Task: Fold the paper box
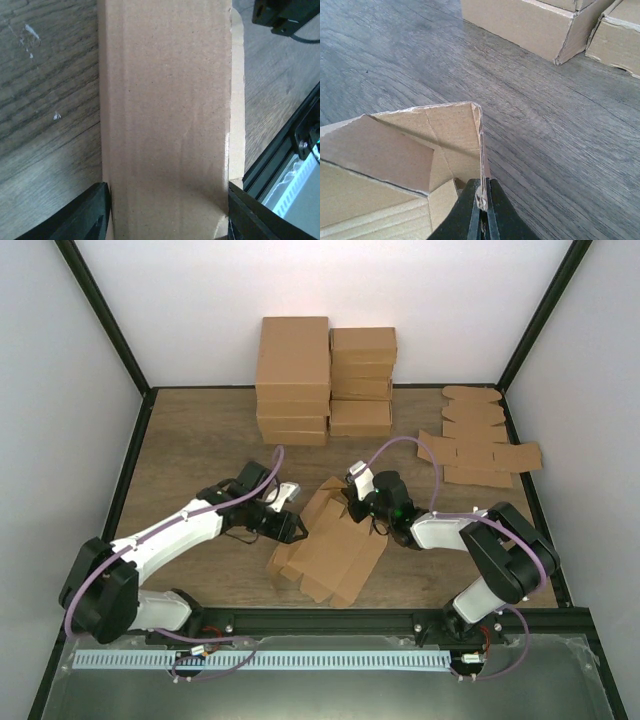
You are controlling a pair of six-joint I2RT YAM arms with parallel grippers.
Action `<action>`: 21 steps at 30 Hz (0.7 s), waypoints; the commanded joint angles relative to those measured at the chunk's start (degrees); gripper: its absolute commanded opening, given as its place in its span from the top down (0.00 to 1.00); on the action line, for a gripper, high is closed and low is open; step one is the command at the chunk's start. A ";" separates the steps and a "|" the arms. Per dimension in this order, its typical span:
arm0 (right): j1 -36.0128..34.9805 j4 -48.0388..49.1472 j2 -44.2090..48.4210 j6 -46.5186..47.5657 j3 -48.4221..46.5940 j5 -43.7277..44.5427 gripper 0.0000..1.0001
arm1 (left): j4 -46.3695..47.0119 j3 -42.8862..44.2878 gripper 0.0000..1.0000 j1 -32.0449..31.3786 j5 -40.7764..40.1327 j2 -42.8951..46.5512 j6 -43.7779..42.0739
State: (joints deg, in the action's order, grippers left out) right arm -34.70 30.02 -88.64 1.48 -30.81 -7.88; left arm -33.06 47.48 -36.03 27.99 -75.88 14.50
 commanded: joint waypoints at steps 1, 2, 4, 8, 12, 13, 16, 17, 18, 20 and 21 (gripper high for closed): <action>-0.05 0.55 0.81 -0.28 -0.72 -1.06 0.99 | 2.32 -1.04 0.42 0.00 1.02 -0.94 -0.31; -0.02 0.56 0.88 -0.39 -0.68 -1.15 0.99 | 2.61 -1.14 0.45 -0.07 1.21 -0.96 -0.01; -0.11 0.54 1.07 -0.71 -0.51 -1.28 0.99 | 3.10 -1.30 0.47 -0.29 1.40 -0.94 0.55; -0.15 0.68 1.70 -1.45 -0.11 -1.79 0.99 | 3.42 -1.32 0.48 -1.07 0.66 -1.24 1.40; -0.55 1.17 2.56 -2.25 0.88 -1.26 0.99 | 3.72 -0.89 0.49 -2.67 -1.00 -1.76 3.04; -0.79 1.18 2.78 -2.45 1.04 -1.04 0.99 | 3.67 -0.70 0.50 -3.29 -2.48 -1.73 3.48; -1.98 0.71 3.32 -3.14 1.35 0.87 0.99 | 2.87 0.14 0.51 -4.75 -7.16 -1.49 5.19; -2.41 0.14 3.52 -3.56 1.29 2.11 0.99 | 2.47 0.49 0.51 -5.24 -8.75 -1.35 5.71; -2.73 -0.56 3.63 -4.15 1.16 3.26 0.99 | 1.99 0.91 0.51 -5.87 -10.59 -1.15 6.24; -3.10 -1.69 4.26 -5.02 1.16 3.95 0.99 | 0.97 1.95 0.51 -7.25 -14.29 -0.99 7.31; -3.46 -1.96 4.70 -5.62 1.46 4.22 0.99 | 0.64 2.44 0.51 -7.97 -15.95 -0.87 7.75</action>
State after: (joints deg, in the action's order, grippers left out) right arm -36.56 28.73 -86.28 -1.48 -29.10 -5.34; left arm -31.79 47.37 -41.74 20.36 -76.99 19.46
